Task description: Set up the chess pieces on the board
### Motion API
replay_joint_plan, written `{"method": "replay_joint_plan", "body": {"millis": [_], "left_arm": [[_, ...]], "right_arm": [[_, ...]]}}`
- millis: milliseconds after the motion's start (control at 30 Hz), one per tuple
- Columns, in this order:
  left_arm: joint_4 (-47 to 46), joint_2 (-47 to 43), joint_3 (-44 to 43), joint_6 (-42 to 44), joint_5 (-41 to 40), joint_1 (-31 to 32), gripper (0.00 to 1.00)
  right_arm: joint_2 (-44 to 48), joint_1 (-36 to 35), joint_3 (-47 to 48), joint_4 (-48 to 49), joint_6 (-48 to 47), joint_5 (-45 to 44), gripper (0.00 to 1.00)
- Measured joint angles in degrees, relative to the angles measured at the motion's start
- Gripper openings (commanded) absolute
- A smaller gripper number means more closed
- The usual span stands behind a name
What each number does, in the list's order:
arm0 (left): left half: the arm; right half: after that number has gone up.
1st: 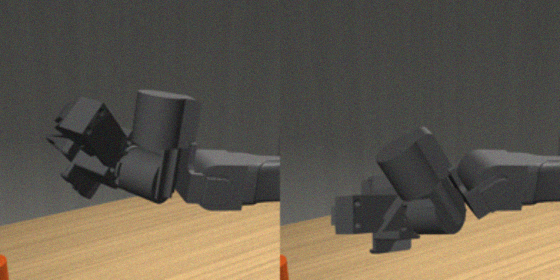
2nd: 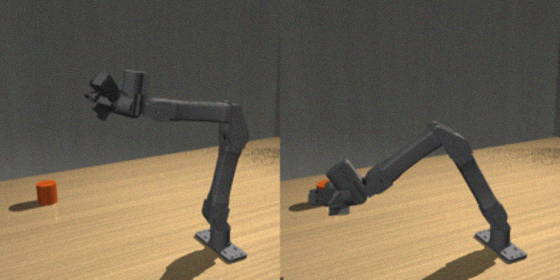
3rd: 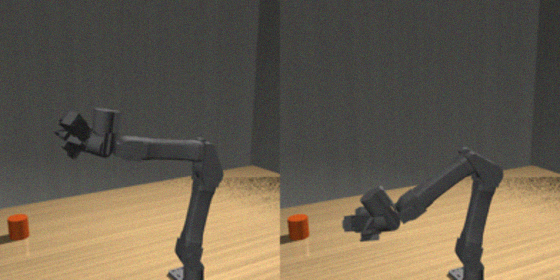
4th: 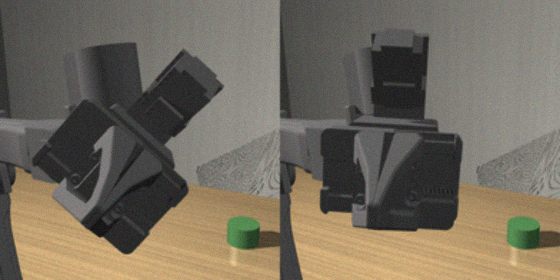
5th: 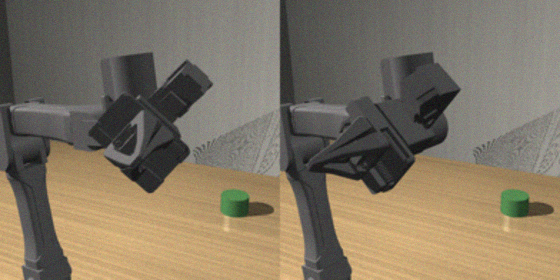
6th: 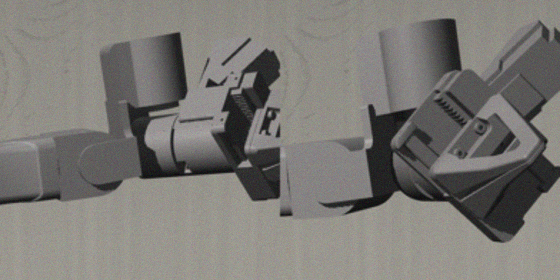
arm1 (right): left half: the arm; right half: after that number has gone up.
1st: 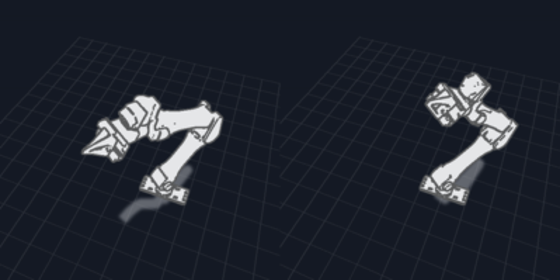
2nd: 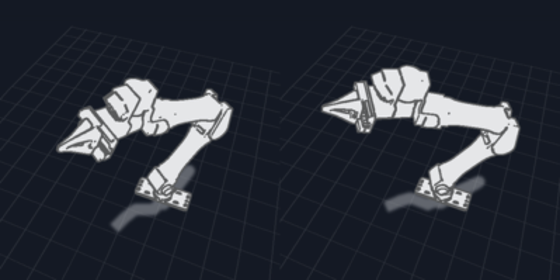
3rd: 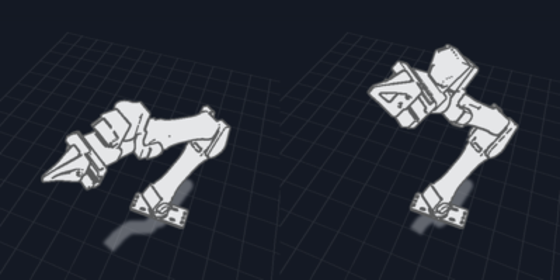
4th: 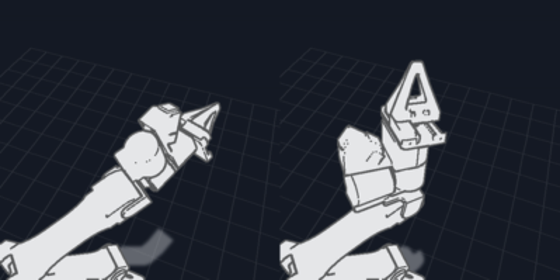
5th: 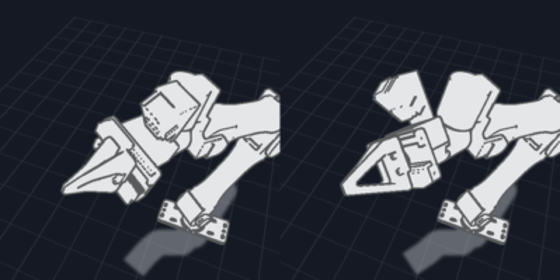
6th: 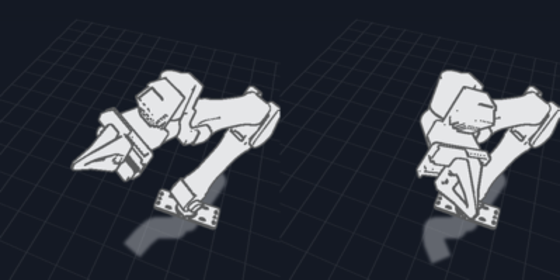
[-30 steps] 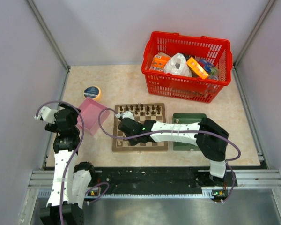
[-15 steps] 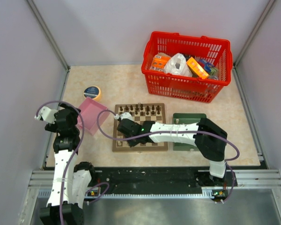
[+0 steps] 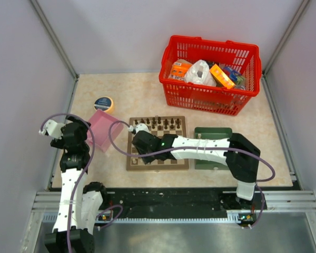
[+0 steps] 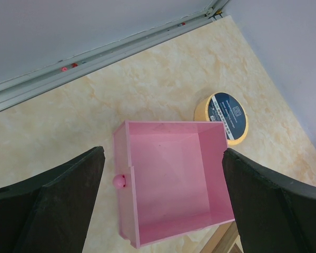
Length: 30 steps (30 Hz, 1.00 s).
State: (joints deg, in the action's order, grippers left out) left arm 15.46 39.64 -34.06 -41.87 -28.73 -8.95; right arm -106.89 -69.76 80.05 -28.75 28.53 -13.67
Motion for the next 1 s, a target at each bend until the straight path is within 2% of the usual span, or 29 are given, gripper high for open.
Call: {"method": "replay_joint_plan", "body": {"millis": [167, 367, 667, 1000], "left_arm": [[-0.02, 0.02, 0.0, -0.02, 0.02, 0.0, 0.99], [-0.02, 0.0, 0.0, 0.0, 0.04, 0.0, 0.99], [0.0, -0.15, 0.0, 0.0, 0.0, -0.02, 0.99], [0.0, -0.13, 0.0, 0.02, -0.04, -0.02, 0.99]], "right_arm": [[3.19, 0.52, 1.99, -0.48, -1.77, -0.87, 0.37], [2.6, 3.06, 7.87, -0.2, -5.2, -0.07, 0.37], [-8.39, 6.43, 19.98, -1.66, -11.47, 4.15, 0.35], [-17.77, 6.4, 25.51, -6.54, -15.58, 4.63, 0.35]]}}
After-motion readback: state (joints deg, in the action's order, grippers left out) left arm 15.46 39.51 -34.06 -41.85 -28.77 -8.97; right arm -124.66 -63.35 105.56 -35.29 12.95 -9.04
